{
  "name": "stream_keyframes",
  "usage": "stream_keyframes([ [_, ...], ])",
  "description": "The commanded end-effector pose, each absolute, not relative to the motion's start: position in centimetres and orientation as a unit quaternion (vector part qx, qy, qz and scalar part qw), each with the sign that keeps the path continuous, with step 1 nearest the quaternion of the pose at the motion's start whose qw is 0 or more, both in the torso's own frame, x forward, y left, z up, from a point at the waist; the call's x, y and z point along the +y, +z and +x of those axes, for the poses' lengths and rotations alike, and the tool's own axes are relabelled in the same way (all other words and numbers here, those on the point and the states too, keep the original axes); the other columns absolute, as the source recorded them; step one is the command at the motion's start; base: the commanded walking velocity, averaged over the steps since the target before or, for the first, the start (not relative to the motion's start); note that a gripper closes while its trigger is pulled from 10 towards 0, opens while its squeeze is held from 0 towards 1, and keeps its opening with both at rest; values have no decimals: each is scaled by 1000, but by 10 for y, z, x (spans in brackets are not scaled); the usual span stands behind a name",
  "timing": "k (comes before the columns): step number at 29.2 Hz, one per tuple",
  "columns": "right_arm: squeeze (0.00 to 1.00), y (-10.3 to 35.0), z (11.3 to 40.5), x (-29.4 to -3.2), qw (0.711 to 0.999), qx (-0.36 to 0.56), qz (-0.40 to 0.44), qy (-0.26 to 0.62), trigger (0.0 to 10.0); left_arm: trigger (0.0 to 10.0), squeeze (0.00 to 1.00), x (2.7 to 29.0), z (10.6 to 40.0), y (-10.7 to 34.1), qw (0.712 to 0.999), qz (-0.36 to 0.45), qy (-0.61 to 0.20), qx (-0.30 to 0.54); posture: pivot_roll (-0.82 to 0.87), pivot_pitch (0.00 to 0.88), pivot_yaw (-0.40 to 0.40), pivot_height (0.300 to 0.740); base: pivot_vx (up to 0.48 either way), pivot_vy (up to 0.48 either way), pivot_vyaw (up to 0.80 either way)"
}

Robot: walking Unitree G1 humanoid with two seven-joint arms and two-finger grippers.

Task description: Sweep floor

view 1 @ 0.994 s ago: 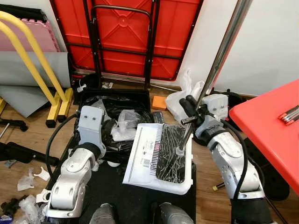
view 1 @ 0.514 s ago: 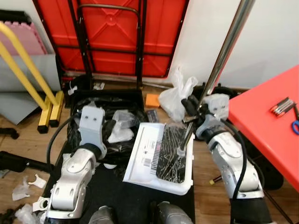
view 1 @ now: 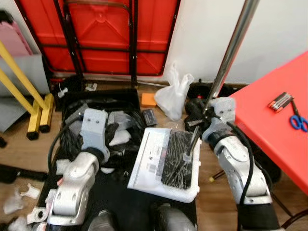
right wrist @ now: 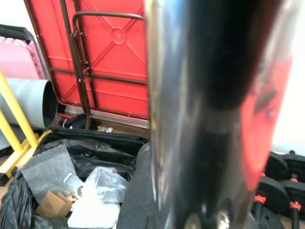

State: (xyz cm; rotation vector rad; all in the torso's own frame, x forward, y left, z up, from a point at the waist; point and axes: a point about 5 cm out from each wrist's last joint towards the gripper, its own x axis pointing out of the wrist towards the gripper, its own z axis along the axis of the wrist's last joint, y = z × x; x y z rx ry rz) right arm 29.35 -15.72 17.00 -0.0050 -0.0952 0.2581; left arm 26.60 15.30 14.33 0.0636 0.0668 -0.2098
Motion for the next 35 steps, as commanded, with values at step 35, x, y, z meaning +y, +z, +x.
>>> stream_keyframes([
  [35,0,180,294,-159,990,-71,-1,123,10000,10000,0,156,264,142,992,63,-102,30,-85,178,-139,740,-146,0,0],
])
